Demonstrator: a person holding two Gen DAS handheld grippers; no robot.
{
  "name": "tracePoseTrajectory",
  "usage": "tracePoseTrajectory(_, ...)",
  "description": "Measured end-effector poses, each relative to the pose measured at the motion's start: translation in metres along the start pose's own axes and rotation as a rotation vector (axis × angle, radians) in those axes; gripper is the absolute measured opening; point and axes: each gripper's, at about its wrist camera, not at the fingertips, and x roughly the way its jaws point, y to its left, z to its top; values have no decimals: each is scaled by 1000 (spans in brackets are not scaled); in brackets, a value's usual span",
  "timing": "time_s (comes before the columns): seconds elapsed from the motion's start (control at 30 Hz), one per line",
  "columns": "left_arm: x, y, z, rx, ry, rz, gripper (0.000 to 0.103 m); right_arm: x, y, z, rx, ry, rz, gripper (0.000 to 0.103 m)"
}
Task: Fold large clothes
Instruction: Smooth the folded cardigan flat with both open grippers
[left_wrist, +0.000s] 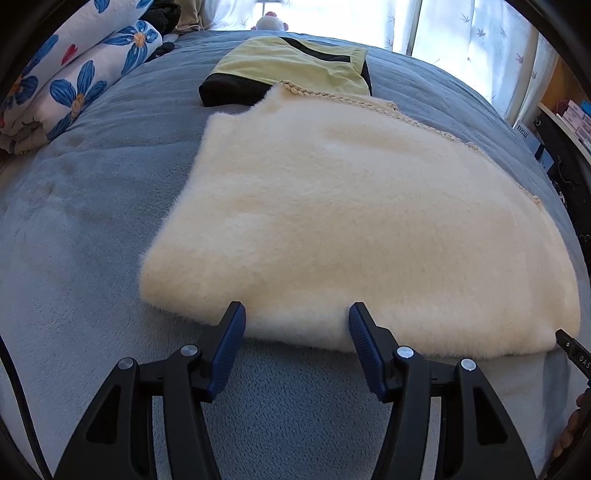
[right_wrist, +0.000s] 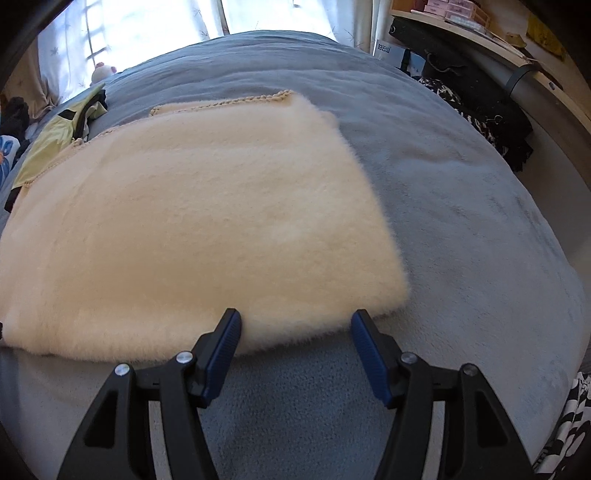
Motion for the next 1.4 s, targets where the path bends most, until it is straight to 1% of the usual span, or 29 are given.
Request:
tracePoseTrajectory(0.2, -6, 2, -2, -10, 14, -8, 57, -7, -5, -3, 32, 16, 4, 62)
tracePoseTrajectory(0.33, -13, 2, -2, -11, 17, -6, 57, -18, -1, -7, 39, 22, 32, 62)
tracePoseTrajectory(0.47, -27, 1, -3, -9, 7, -20, 57, -31, 7, -14, 24, 23, 56, 62)
tracePoseTrajectory(0.67, -58, -2, -11, 12, -33, -42, 57, -56, 21, -25, -11, -6, 94, 62)
tracePoseTrajectory(0.87, -84, -1, -19, 21, -50, -67, 57, -82, 34, -39, -57, -42, 125, 62)
tracePoseTrajectory(1.13, -107, 3, -36, 29, -60, -92, 57, -107, 52, -57, -114, -74, 161, 62)
tracePoseTrajectory(1.23, -110, 5, -41, 22, -49, -102, 57, -114, 58, -63, -131, -93, 172, 62)
tracePoseTrajectory(1.33, -110, 7, -45, 13, -33, -150, 58, -123, 63, -68, -147, -136, 189, 62)
tracePoseTrajectory(1.4, -108, 10, -48, -4, -25, -217, 60, -127, 67, -69, -149, -158, 203, 62)
